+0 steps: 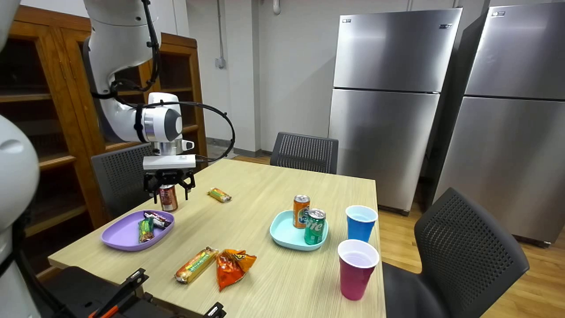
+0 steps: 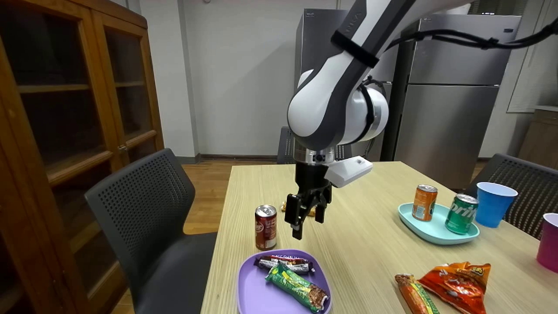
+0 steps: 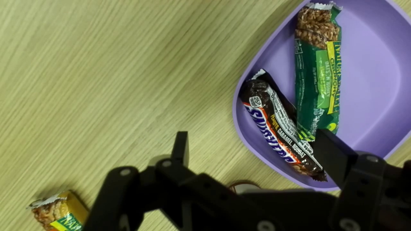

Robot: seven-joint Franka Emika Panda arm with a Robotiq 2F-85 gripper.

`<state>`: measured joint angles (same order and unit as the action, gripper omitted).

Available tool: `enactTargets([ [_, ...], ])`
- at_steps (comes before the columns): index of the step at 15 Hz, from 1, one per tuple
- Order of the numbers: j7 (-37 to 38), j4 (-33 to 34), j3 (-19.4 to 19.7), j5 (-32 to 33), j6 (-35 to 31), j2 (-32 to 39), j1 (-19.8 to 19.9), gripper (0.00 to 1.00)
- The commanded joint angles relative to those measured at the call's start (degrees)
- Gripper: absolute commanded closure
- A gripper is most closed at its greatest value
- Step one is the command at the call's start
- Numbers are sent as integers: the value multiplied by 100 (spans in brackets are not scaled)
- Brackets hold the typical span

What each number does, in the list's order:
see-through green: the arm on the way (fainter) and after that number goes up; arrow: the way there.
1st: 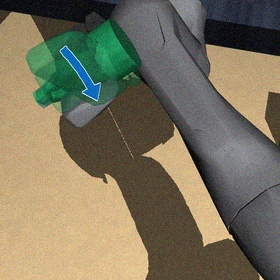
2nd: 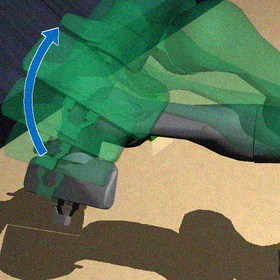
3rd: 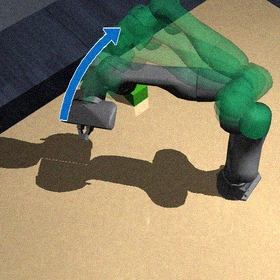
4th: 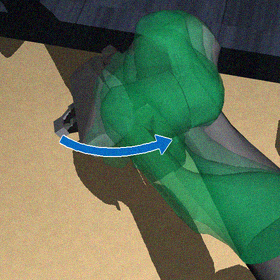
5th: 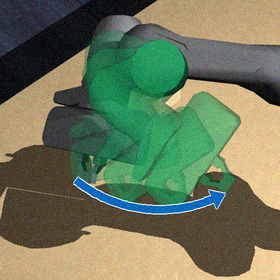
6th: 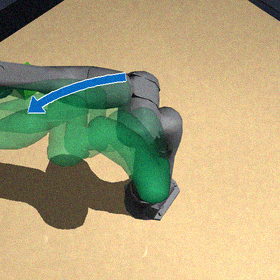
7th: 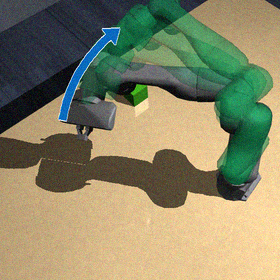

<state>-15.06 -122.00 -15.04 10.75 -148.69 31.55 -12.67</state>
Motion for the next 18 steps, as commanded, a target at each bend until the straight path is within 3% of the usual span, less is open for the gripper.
enactTargets([
  [1, -84, 15, 46, 73, -136, 10, -51, 0],
  [8, -197, 462, 284, 316, -309, 239, -40, 0],
  [18, -671, 1925, 567, 660, -83, 1288, -3, 0],
])
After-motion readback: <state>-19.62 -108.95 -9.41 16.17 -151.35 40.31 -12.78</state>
